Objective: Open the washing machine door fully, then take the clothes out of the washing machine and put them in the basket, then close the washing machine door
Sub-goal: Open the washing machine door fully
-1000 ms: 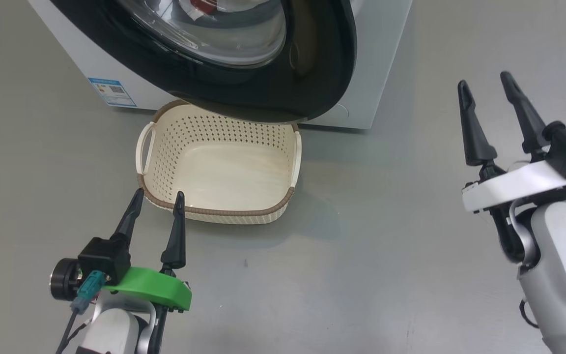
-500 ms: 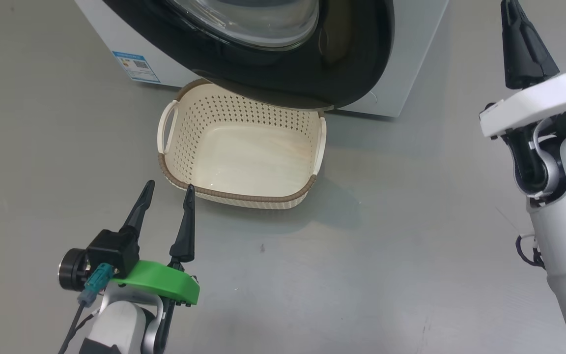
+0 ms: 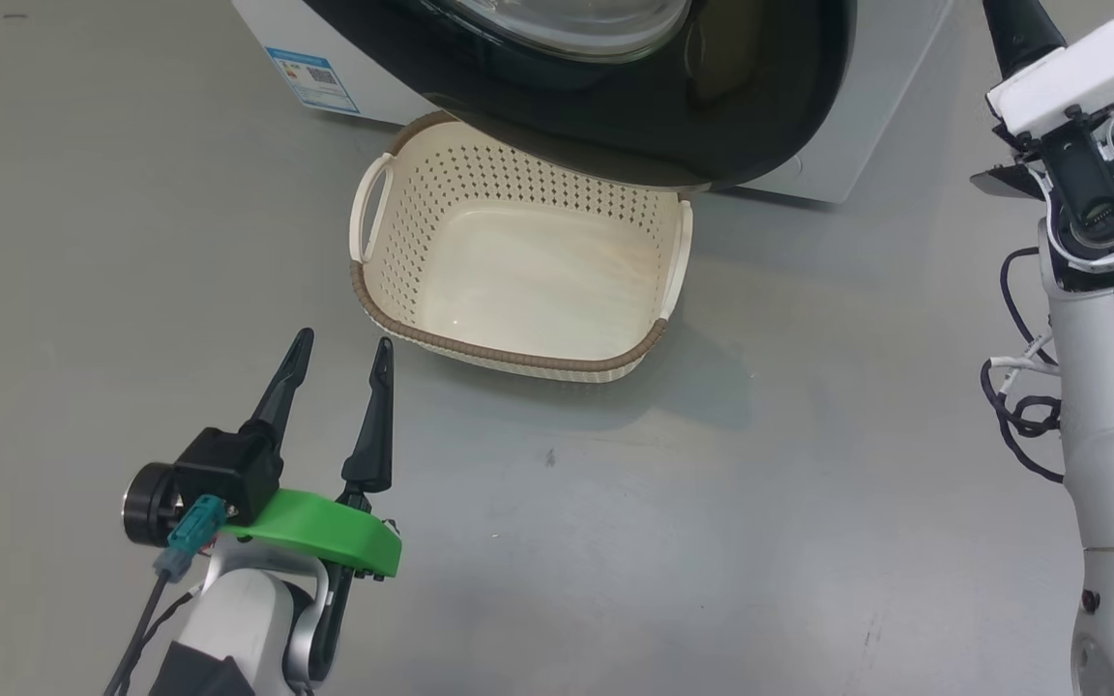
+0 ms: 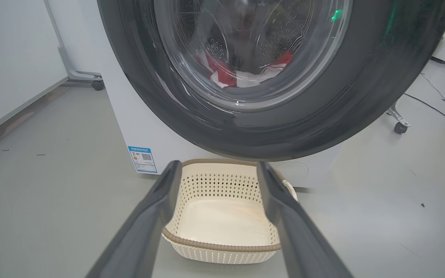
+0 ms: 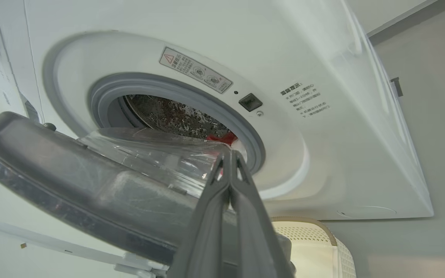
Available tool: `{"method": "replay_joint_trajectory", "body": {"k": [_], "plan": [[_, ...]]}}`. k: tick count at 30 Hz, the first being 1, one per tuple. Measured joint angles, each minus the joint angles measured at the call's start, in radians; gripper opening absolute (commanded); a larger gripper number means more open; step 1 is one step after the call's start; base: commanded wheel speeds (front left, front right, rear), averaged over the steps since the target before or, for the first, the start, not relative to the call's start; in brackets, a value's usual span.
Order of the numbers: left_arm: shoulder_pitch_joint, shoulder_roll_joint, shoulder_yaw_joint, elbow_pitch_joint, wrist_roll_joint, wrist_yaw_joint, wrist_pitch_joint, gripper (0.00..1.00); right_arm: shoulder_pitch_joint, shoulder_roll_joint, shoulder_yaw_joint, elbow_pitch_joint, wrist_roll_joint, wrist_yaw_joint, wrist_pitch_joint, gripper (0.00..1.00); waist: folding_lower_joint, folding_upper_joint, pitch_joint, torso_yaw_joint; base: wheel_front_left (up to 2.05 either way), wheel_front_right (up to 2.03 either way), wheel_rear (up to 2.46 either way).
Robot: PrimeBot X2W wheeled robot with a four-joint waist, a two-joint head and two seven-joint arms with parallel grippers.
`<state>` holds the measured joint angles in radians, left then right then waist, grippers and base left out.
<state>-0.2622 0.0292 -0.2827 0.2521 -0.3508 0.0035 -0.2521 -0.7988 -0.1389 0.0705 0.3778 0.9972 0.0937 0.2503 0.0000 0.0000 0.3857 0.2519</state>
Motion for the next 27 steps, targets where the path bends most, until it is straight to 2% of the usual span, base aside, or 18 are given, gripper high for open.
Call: {"method": "replay_joint_trajectory", "body": {"k": [4,9,21,27], "plan": [[-0.006,0.0,0.0,0.0,-0.003,0.002,0.0,1.0,-0.036,0.014,-0.014,0.039,0.067,-0.019,0.078,0.0,0.0,0.0,0.008,0.013,0.0,0.0,0.0],[-0.006,0.0,-0.001,0.001,-0.005,0.002,0.0,1.0,-0.081,0.026,-0.044,0.088,0.147,-0.07,0.169,0.0,0.0,0.0,0.011,0.018,0.0,0.0,0.0],[-0.009,0.0,-0.007,0.003,-0.01,0.01,0.0,1.0,-0.156,0.04,-0.111,0.148,0.292,-0.166,0.301,0.0,0.0,0.0,0.02,0.031,0.0,0.0,0.0],[-0.009,0.0,-0.01,0.003,-0.01,0.01,0.0,1.0,-0.184,0.046,-0.127,0.175,0.352,-0.187,0.366,0.0,0.0,0.0,0.024,0.037,0.0,0.0,0.0]]}}
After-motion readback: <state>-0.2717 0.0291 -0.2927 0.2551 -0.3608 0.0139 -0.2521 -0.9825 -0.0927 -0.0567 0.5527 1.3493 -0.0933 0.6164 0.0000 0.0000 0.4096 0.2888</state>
